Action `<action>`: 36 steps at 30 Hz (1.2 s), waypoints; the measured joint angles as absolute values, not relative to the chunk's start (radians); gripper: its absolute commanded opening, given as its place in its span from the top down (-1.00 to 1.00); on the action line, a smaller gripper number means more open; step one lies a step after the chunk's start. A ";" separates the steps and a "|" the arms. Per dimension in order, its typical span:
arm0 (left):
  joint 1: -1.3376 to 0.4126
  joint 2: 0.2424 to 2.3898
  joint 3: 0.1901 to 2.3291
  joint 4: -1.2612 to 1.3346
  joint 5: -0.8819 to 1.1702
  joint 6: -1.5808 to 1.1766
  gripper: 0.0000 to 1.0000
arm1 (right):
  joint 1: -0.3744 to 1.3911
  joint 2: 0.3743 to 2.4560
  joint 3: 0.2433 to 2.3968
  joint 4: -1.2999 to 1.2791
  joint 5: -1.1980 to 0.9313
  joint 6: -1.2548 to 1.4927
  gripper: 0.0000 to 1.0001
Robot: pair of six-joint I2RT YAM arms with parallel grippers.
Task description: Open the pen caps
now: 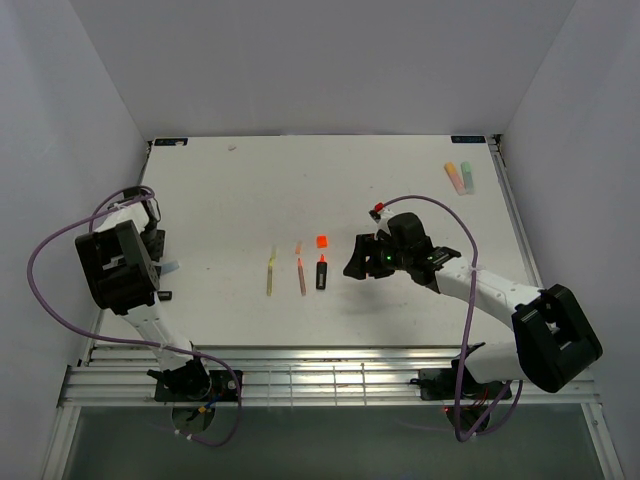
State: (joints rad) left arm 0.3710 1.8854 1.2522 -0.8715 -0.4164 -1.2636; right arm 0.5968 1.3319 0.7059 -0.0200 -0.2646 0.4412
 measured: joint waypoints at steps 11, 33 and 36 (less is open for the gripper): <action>0.371 1.890 1.252 -0.832 -0.395 -1.242 0.66 | 0.596 1.303 0.706 -0.003 -0.261 0.456 -0.33; -0.004 1.423 1.253 -0.461 0.097 -0.946 0.83 | 0.614 1.248 0.707 0.106 -0.366 0.548 -0.37; -0.112 1.350 1.207 -0.394 0.195 -0.914 0.80 | 0.664 1.316 0.783 0.119 -0.403 0.562 -0.49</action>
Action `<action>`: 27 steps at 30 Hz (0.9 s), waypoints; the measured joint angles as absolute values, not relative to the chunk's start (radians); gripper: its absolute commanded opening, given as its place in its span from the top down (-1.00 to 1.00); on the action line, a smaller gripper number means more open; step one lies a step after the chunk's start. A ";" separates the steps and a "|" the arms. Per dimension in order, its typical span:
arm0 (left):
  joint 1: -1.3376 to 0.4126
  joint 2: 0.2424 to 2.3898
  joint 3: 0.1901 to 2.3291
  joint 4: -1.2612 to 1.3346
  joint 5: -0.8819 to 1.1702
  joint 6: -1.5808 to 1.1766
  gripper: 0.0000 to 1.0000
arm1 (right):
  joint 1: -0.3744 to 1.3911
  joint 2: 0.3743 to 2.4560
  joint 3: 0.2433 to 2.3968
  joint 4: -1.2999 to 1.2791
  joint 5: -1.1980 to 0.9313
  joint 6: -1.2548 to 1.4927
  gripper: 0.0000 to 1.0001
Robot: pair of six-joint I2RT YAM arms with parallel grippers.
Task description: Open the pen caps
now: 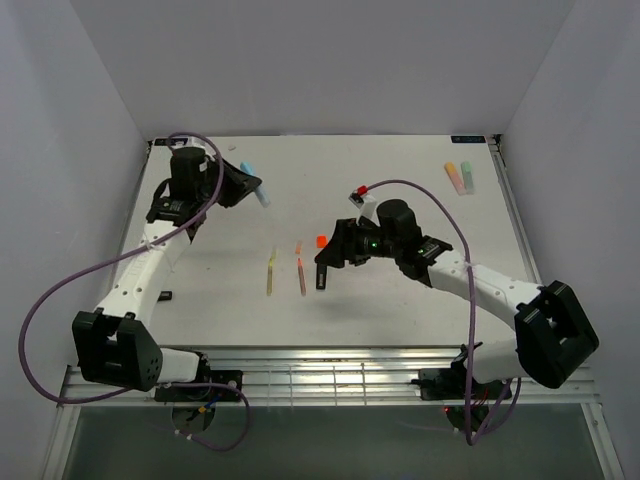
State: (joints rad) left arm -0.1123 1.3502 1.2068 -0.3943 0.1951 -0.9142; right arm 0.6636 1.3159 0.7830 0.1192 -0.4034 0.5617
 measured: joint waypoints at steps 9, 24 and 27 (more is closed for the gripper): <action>-0.427 1.280 1.031 -0.356 0.215 -0.910 0.92 | 0.761 1.454 1.007 0.171 -0.377 0.598 -0.49; -0.528 1.227 0.994 -0.397 0.023 -0.978 0.95 | 0.841 1.531 1.071 0.131 -0.203 0.596 0.07; -0.528 1.227 0.994 -0.400 0.009 -0.985 0.86 | 0.846 1.540 1.072 0.133 -0.185 0.597 0.60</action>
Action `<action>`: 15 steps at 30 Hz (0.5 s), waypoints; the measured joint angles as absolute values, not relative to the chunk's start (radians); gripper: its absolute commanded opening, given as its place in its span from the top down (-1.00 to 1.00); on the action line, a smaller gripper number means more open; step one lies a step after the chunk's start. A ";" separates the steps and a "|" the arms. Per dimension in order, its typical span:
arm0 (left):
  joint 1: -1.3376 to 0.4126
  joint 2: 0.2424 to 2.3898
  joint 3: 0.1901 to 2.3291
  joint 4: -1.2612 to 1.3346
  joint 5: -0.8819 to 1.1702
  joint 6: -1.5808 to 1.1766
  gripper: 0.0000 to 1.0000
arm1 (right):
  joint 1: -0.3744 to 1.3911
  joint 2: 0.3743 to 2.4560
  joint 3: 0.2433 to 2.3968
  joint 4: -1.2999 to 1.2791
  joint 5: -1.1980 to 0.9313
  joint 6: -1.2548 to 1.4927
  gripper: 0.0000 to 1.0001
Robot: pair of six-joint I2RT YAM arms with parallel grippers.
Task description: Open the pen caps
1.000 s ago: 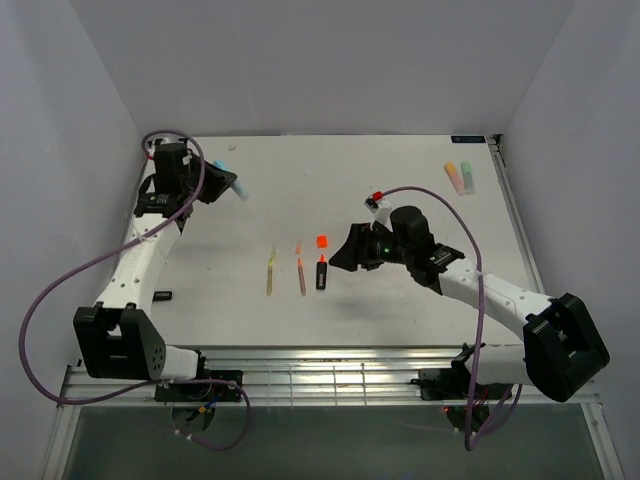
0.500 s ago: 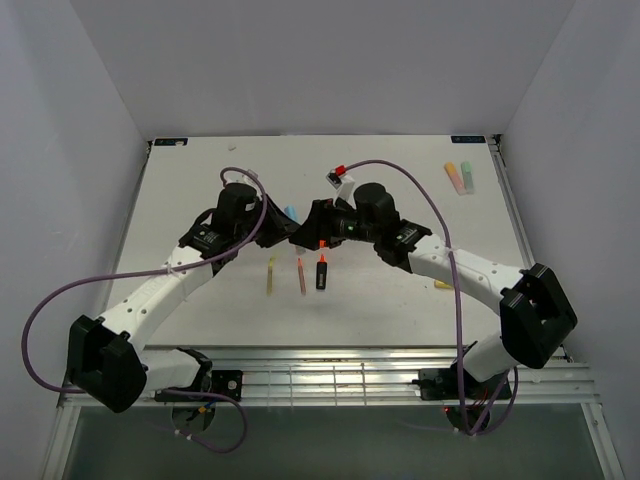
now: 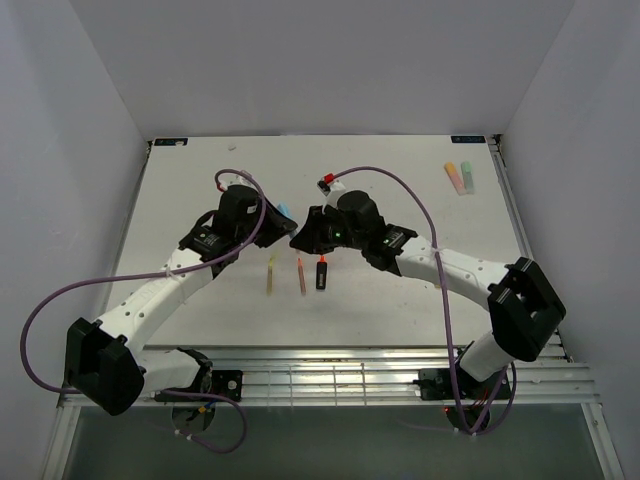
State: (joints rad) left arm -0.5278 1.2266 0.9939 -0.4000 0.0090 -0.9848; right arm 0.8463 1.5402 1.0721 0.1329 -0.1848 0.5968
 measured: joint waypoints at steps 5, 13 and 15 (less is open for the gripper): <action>-0.527 1.227 0.994 -0.413 -0.020 -0.979 0.05 | 0.853 1.562 1.083 0.137 -0.168 0.614 0.85; -0.525 1.226 1.076 -0.456 -0.086 -0.871 -0.53 | 0.853 1.545 1.056 0.142 -0.179 0.626 0.85; -0.520 1.221 1.087 -0.449 -0.094 -0.852 -0.51 | 0.853 1.526 1.028 0.149 -0.192 0.631 0.85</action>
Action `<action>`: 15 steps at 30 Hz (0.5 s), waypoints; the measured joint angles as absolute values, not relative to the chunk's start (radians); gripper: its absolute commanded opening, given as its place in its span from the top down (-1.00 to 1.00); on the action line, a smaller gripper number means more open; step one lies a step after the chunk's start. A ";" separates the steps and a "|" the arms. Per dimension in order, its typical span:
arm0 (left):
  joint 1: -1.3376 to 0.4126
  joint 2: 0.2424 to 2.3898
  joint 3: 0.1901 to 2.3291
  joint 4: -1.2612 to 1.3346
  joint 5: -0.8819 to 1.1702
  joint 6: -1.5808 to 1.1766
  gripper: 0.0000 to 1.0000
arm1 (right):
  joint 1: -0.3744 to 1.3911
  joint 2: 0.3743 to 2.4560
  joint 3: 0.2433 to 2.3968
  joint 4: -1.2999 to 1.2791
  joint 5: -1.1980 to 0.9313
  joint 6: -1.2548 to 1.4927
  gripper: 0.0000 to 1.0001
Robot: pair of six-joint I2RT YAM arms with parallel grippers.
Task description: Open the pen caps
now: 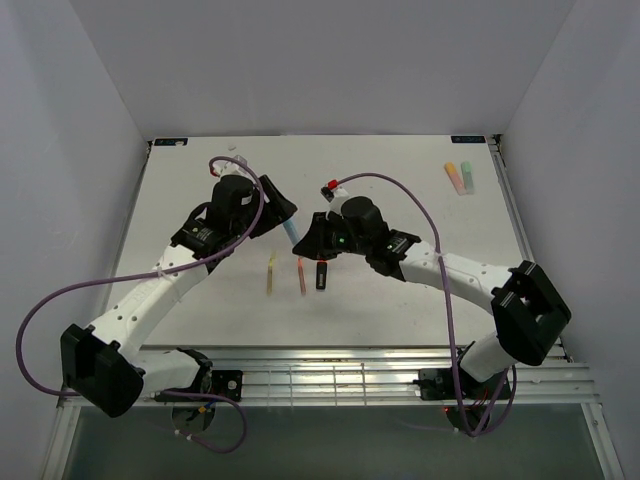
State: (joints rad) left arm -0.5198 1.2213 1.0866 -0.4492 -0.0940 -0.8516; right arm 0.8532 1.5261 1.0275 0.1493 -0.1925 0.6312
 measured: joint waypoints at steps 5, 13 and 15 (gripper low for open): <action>-0.513 1.215 1.087 -0.443 -0.094 -0.834 -0.43 | 0.854 1.502 0.998 0.160 -0.218 0.648 0.85; -0.513 1.217 1.068 -0.421 -0.076 -0.828 -0.26 | 0.854 1.472 0.984 0.185 -0.223 0.654 0.85; -0.513 1.220 1.058 -0.415 -0.066 -0.828 -0.23 | 0.854 1.472 0.984 0.186 -0.223 0.654 0.85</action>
